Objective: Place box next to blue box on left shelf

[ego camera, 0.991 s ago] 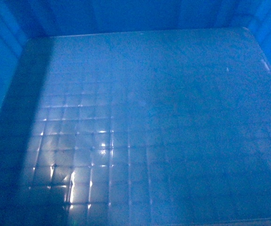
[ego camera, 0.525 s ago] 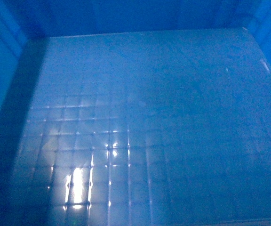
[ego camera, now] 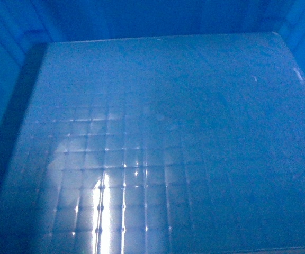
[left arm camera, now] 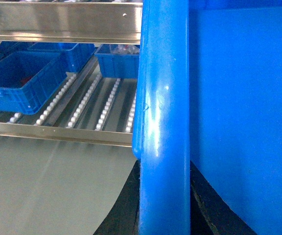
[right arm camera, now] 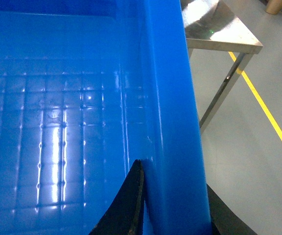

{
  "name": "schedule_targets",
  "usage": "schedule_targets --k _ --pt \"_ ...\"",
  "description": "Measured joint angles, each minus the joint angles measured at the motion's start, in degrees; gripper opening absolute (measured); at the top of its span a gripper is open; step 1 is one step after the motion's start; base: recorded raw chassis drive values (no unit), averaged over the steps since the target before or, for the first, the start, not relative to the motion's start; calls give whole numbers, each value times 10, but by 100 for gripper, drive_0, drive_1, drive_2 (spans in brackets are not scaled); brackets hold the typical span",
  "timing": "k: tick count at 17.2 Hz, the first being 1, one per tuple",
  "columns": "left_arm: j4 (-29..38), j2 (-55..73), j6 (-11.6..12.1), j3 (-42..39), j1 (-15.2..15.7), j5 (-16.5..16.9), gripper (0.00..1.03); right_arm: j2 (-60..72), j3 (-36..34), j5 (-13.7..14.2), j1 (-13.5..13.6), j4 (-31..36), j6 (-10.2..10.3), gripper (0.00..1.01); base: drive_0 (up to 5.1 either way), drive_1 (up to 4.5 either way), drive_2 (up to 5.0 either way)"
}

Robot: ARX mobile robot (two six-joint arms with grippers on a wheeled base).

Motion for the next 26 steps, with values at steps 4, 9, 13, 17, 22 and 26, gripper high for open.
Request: schedule_targets --k 4,9,13,17,22,26 --pt "0 0 0 0 0 0 12 0 0 0 0 0 0 16 -505 241 241" --pt "-2 0 0 0 0 0 12 0 0 0 0 0 0 16 -505 241 241" --pt "-2 -1 0 0 0 1 12 0 0 0 0 0 0 16 -504 242 242" --pt "0 -1 0 0 0 1 12 0 0 0 0 1 0 16 -502 243 243" --pt "0 -1 0 0 0 1 12 0 0 0 0 0 0 16 -493 252 252" --pt "0 -1 0 0 0 1 12 0 0 0 0 1 0 16 -500 246 246"
